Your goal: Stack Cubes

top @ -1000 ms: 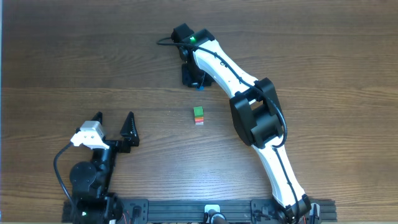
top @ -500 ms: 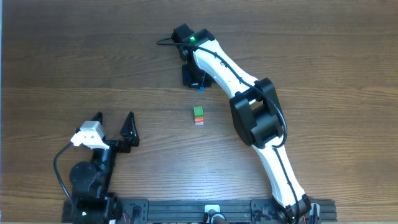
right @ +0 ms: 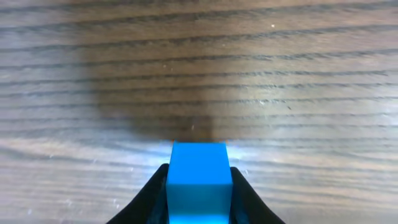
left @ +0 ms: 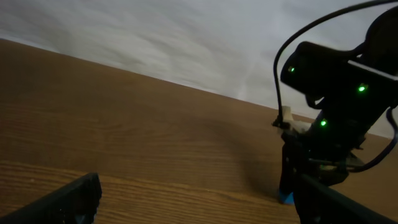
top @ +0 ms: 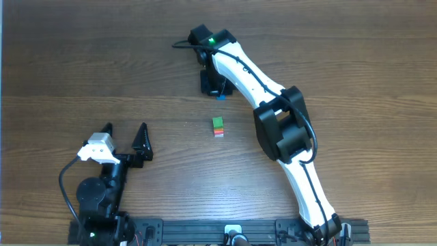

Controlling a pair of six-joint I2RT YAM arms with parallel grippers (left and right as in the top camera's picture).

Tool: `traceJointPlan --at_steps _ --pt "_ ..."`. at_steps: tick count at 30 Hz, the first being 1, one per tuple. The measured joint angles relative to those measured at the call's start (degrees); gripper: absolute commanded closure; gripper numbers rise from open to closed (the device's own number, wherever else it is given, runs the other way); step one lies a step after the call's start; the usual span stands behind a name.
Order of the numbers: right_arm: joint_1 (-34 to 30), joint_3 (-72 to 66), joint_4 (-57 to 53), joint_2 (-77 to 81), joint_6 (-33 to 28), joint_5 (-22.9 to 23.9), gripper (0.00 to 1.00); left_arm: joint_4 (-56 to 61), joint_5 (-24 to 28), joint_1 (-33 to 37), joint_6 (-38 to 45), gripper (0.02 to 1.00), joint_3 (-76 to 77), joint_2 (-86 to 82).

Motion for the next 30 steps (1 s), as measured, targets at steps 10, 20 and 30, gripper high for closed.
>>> traceJointPlan --at_steps 10,20,30 --pt "0.3 0.2 -4.7 -11.3 -0.1 0.9 0.816 0.0 0.0 0.0 0.0 0.018 0.0 0.0" --pt "3.7 0.5 -13.9 -21.4 0.7 3.4 0.82 0.0 0.0 0.0 0.0 0.018 0.0 0.0" --pt "7.1 -3.0 -14.8 -22.2 3.1 3.6 0.812 0.0 0.0 0.0 0.0 0.02 0.0 0.0"
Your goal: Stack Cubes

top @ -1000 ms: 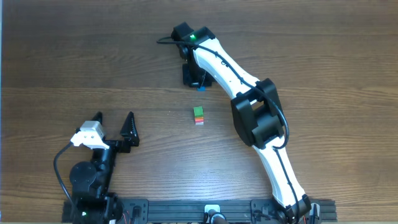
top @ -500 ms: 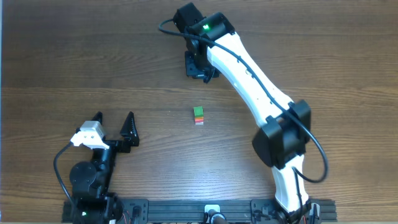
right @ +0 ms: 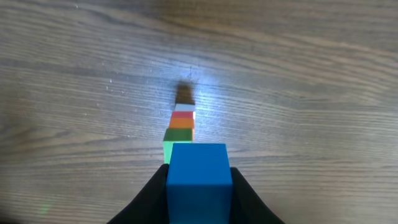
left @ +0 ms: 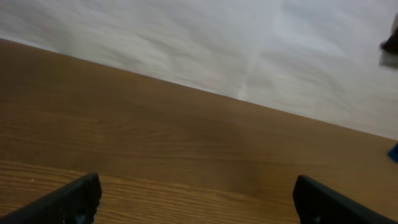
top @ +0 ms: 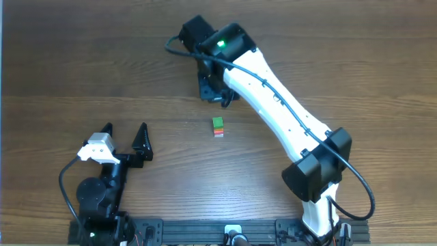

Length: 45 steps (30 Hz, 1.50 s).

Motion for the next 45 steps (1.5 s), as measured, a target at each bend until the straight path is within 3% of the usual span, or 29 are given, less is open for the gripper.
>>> traceJointPlan --at_steps 13,45 --pt "1.4 -19.6 9.6 -9.1 1.7 -2.7 0.829 0.0 0.0 0.0 0.0 0.018 0.0 0.0" --pt "3.0 -21.2 14.0 -7.1 1.6 -4.1 0.864 0.0 0.0 0.0 0.0 0.018 0.0 0.0"
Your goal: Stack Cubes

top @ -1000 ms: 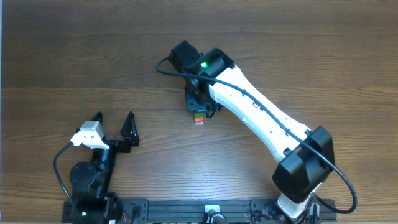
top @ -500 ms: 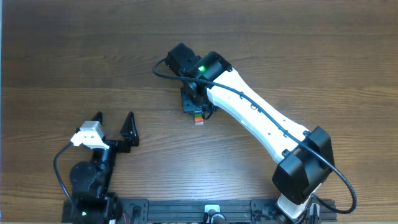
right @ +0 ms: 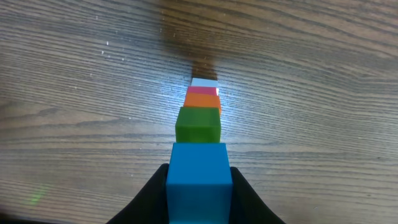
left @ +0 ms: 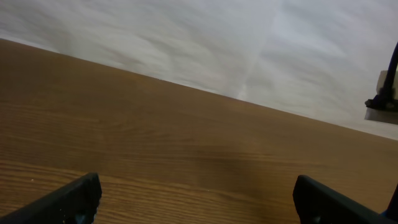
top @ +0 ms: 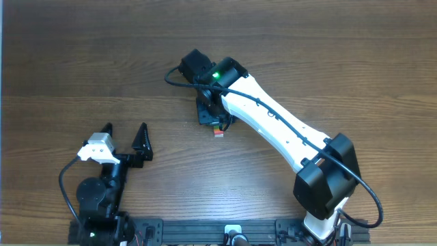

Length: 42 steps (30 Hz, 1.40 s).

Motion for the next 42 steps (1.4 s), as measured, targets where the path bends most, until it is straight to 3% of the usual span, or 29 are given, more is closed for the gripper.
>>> traceJointPlan --at_steps 42 --pt "0.0 0.0 0.2 2.4 -1.9 0.0 0.871 0.0 0.0 0.0 0.0 0.018 0.0 0.0"
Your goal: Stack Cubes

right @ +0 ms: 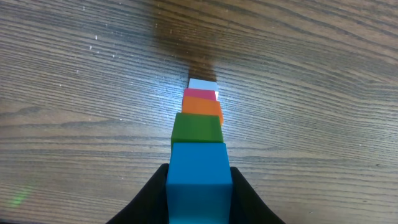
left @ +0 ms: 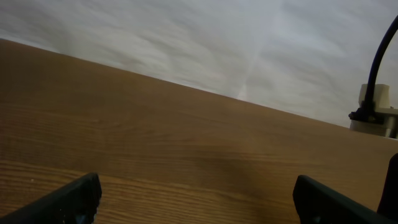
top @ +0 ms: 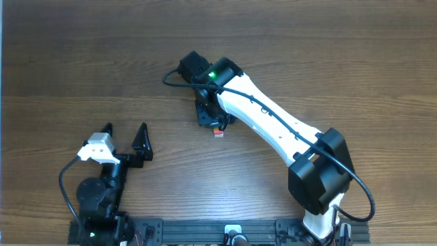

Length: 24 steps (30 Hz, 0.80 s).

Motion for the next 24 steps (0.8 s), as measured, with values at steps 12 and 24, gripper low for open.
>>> traceJointPlan --at_steps 12,24 --pt "0.0 0.0 0.0 0.0 -0.4 0.0 0.873 0.0 0.0 0.0 0.0 0.018 0.0 0.0" --pt "0.0 0.0 0.9 0.0 -0.5 0.0 0.875 0.0 0.0 0.0 0.0 0.02 0.0 0.0"
